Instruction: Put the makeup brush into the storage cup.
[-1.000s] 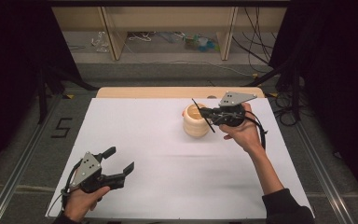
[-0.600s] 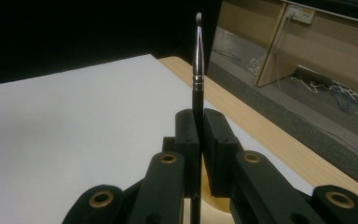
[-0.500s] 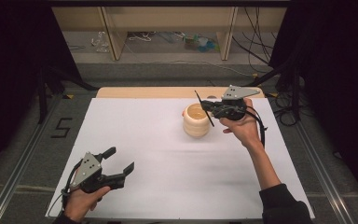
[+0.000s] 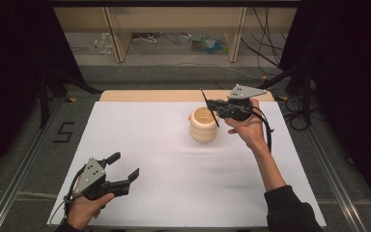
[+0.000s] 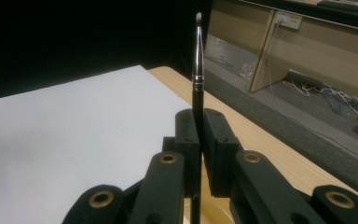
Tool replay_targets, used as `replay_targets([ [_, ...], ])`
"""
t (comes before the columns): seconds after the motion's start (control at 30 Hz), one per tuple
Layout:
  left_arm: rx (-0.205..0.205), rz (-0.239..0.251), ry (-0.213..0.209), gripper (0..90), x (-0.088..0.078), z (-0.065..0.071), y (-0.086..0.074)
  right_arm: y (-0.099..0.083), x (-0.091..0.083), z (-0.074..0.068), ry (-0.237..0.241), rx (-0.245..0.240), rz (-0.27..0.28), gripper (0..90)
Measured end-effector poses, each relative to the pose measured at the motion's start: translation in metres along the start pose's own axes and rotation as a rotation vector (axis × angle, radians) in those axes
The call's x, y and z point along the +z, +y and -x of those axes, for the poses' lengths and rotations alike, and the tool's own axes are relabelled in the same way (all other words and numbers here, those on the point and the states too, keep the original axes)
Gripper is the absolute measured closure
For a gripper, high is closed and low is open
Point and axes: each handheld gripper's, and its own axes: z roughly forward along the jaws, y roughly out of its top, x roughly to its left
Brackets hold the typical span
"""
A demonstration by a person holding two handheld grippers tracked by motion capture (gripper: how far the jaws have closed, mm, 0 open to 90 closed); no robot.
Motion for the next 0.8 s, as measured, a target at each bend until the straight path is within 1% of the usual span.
replay_targets([
  [0.03, -0.002, 0.001, 0.001, 15.8, 0.0, 0.0, 0.0, 0.0, 0.002, 0.001, -0.013, -0.008, 0.004, 85.7],
  [0.07, -0.003, 0.003, 0.002, 15.8, 0.0, 0.0, 0.0, 0.001, 0.004, 0.001, -0.003, 0.002, -0.003, 85.7],
  [0.13, -0.002, 0.003, 0.001, 15.8, 0.0, 0.0, 0.0, 0.002, 0.007, 0.002, -0.009, 0.01, 0.006, 85.6],
  [0.17, -0.003, 0.002, 0.001, 15.8, 0.0, 0.0, 0.0, 0.003, 0.007, 0.003, -0.016, 0.008, 0.002, 85.6],
  [0.2, -0.002, 0.001, 0.001, 15.8, 0.0, 0.0, 0.0, 0.004, 0.008, 0.003, -0.008, 0.013, 0.006, 85.7],
  [0.23, -0.002, 0.001, 0.001, 15.7, 0.0, 0.0, 0.0, 0.005, 0.01, 0.004, -0.016, 0.016, 0.01, 85.6],
  [0.27, -0.002, 0.0, 0.0, 15.8, 0.0, 0.0, 0.0, 0.006, 0.011, 0.005, -0.011, 0.016, 0.01, 85.6],
  [0.3, 0.0, -0.001, -0.001, 15.8, 0.0, 0.0, 0.0, 0.007, 0.012, 0.005, -0.022, 0.017, 0.014, 85.6],
  [0.33, -0.004, -0.001, -0.002, 15.8, 0.0, 0.001, 0.0, 0.008, 0.014, 0.006, -0.018, 0.022, 0.014, 85.6],
  [0.37, -0.012, -0.001, -0.002, 15.8, 0.0, 0.001, 0.0, 0.009, 0.015, 0.006, -0.025, 0.022, 0.013, 85.6],
  [0.4, -0.006, 0.0, 0.0, 15.8, 0.0, 0.001, 0.0, 0.009, 0.016, 0.007, -0.025, 0.023, 0.02, 85.6],
  [0.43, 0.0, -0.001, -0.001, 15.8, 0.0, 0.0, 0.0, 0.01, 0.017, 0.008, -0.038, 0.012, 0.028, 85.6],
  [0.53, 0.0, -0.002, -0.001, 15.8, 0.0, 0.0, 0.0, 0.013, 0.019, 0.009, -0.048, 0.011, 0.03, 85.7],
  [0.73, -0.002, -0.002, 0.0, 15.8, 0.0, 0.0, 0.0, 0.016, 0.024, 0.012, -0.051, 0.033, 0.039, 85.6],
  [0.77, -0.001, -0.003, 0.0, 15.8, 0.0, 0.0, 0.0, 0.016, 0.025, 0.012, -0.061, 0.034, 0.042, 85.6],
  [0.8, 0.0, -0.004, 0.0, 15.8, 0.0, 0.0, 0.0, 0.017, 0.025, 0.013, -0.053, 0.031, 0.037, 85.6],
])
